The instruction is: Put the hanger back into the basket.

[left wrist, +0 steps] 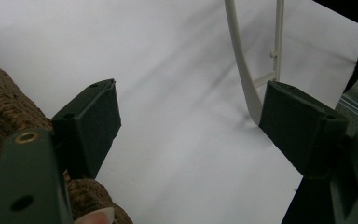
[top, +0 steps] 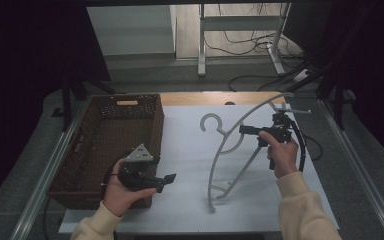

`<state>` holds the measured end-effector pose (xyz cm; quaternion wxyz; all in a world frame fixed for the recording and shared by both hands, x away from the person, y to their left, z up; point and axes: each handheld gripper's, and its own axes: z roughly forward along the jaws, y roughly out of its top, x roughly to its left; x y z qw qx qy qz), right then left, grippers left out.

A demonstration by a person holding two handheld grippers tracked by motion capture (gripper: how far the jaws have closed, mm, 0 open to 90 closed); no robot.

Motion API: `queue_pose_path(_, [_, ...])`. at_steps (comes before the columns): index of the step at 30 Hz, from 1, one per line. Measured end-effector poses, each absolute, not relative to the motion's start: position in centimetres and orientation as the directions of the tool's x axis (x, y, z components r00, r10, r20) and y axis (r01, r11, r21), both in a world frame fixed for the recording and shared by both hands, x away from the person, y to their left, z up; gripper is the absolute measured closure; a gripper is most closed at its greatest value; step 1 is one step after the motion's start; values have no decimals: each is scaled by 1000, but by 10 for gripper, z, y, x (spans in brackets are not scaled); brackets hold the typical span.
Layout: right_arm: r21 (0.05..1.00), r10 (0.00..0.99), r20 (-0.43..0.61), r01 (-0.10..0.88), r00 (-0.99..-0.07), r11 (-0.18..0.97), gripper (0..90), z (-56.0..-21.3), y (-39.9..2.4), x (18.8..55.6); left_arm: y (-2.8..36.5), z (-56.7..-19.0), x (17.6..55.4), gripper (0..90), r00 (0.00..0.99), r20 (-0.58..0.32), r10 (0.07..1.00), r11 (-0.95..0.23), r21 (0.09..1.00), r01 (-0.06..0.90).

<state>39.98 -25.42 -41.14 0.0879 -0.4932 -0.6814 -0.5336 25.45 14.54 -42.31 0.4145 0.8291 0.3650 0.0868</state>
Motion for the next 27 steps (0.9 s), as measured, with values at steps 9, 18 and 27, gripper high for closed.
queue_pose_path(9, [648,503,683,757,-529,-85,852,-412,-250,387,126,-422,257,202,738,-151,657,-414,747,521])
queue_pose_path(18, [662,446,692,745,-568,-78,853,-410,-242,379,94,-423,268,208,769,-170,616,-432,743,511])
queue_pose_path(27, [679,394,690,732,-607,-60,852,-405,-232,372,68,-430,285,262,778,-250,577,-401,742,537])
